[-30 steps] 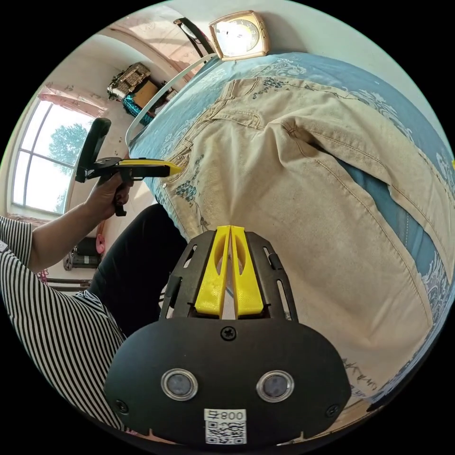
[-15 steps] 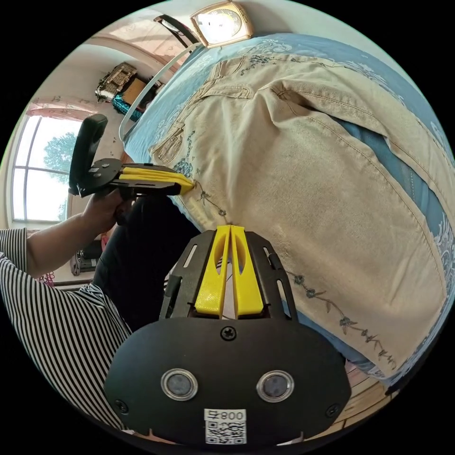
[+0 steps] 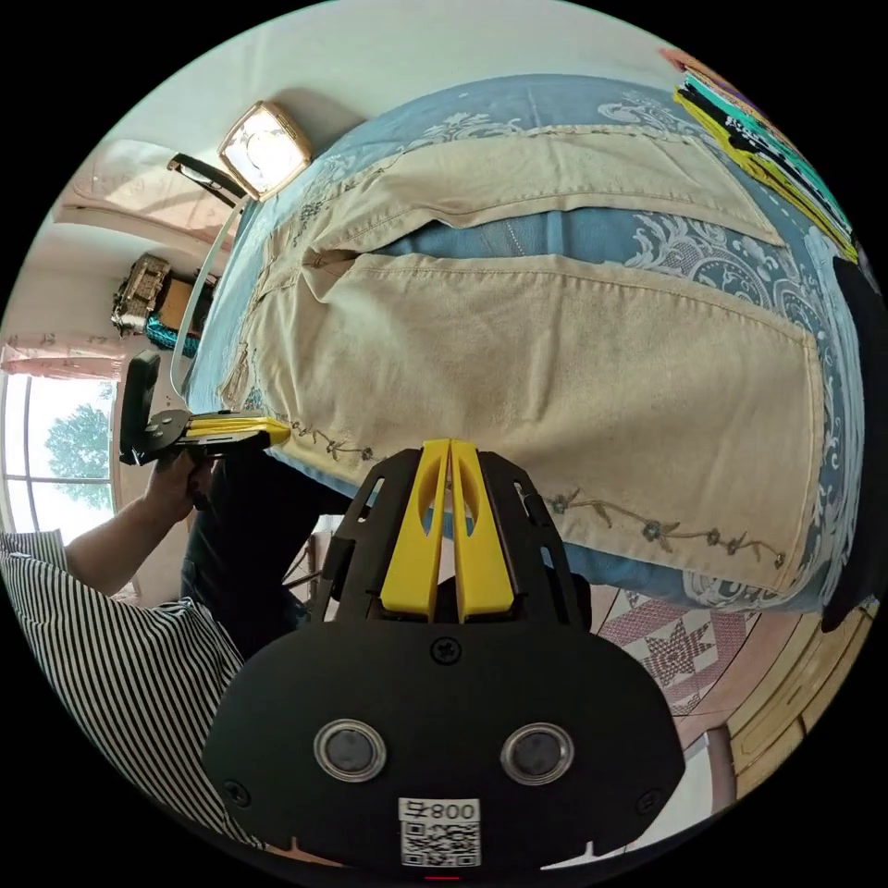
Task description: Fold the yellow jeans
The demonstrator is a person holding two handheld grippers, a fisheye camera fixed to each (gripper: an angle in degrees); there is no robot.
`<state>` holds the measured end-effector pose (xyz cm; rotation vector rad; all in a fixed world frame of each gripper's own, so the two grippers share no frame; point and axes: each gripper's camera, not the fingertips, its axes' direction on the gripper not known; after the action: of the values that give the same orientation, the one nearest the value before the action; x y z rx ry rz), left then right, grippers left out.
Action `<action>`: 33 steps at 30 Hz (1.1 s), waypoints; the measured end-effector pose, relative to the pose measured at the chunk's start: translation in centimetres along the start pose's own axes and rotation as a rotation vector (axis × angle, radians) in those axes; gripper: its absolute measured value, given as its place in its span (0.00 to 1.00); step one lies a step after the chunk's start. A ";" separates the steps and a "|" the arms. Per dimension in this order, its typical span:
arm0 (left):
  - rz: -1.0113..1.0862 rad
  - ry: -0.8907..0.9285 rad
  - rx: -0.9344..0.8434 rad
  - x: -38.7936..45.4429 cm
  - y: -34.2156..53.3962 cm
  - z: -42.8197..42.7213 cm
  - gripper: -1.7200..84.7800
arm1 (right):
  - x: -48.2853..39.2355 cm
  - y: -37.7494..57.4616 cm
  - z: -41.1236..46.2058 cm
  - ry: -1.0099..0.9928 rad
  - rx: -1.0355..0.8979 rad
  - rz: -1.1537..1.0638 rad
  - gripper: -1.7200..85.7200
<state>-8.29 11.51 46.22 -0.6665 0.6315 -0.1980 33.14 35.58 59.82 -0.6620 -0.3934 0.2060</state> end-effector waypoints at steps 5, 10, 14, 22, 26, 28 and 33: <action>0.033 0.000 0.025 1.7 -1.6 1.7 0.02 | 5.1 2.5 -1.9 0.033 0.050 0.132 0.02; 0.039 -0.036 -0.036 2.8 -2.6 4.6 0.02 | 5.2 4.5 -2.4 0.030 0.053 0.122 0.02; 0.079 -0.005 0.025 4.2 -3.2 4.8 0.02 | 6.8 6.6 -5.3 0.112 0.135 0.167 0.02; 0.150 -0.031 -0.029 7.1 -5.2 8.2 0.02 | 8.6 9.7 -6.9 0.235 0.094 0.237 0.03; 0.216 0.045 0.032 8.3 -6.0 8.2 0.02 | 12.6 13.4 -10.9 0.281 0.235 0.455 0.08; 0.244 0.037 0.010 9.1 -6.8 8.8 0.03 | 14.6 14.3 -11.5 0.231 0.242 0.525 0.10; 0.260 -0.009 -0.063 10.2 -8.8 11.1 0.02 | 16.6 13.8 -10.9 0.247 0.160 0.585 0.11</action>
<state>6.77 6.64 53.63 -0.6389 0.7111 0.0666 51.94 45.30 48.07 -0.6224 0.0643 0.6961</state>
